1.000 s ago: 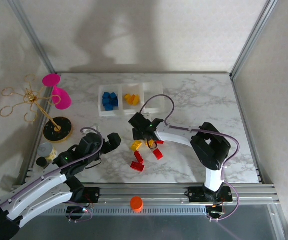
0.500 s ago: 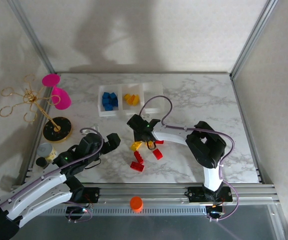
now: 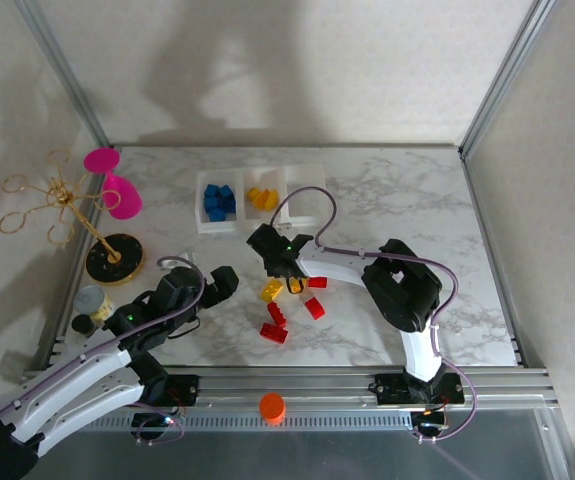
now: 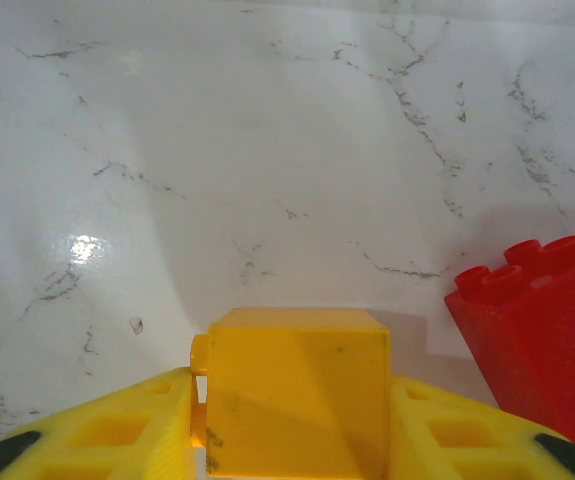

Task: Sort the legos into containers by color
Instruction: Pick up the lego from the center of the table, then place the lego in the container.

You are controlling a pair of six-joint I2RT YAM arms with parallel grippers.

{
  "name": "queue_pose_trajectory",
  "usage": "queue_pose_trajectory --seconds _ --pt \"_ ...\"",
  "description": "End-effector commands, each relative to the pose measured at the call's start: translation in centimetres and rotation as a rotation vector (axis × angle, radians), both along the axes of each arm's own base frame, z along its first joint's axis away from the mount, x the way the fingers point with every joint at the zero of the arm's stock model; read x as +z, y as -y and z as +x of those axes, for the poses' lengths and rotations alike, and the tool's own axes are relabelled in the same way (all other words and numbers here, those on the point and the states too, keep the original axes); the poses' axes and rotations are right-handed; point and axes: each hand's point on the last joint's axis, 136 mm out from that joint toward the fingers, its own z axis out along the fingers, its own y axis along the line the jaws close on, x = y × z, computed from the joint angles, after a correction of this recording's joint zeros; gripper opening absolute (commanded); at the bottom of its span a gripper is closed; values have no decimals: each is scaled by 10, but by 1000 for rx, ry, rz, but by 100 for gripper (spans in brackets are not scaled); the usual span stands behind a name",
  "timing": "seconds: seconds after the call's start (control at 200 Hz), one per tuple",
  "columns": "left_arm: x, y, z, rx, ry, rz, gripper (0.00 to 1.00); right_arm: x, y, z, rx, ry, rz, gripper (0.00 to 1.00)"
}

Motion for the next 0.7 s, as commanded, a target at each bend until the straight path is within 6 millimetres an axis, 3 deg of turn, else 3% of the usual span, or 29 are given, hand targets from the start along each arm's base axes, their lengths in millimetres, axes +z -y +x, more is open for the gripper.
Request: queue_pose_trajectory --seconds 0.0,0.085,0.26,0.531,0.696 --pt "9 -1 4 25 17 -7 100 30 -7 13 4 69 43 40" --pt "12 1 6 26 23 -9 100 44 -11 20 15 92 75 39" --pt "25 5 14 34 56 -19 100 81 -17 53 14 180 132 39" --pt "42 11 38 71 98 14 100 93 -37 117 39 257 192 39" --pt "48 14 50 86 109 48 100 87 -47 157 50 285 177 45"
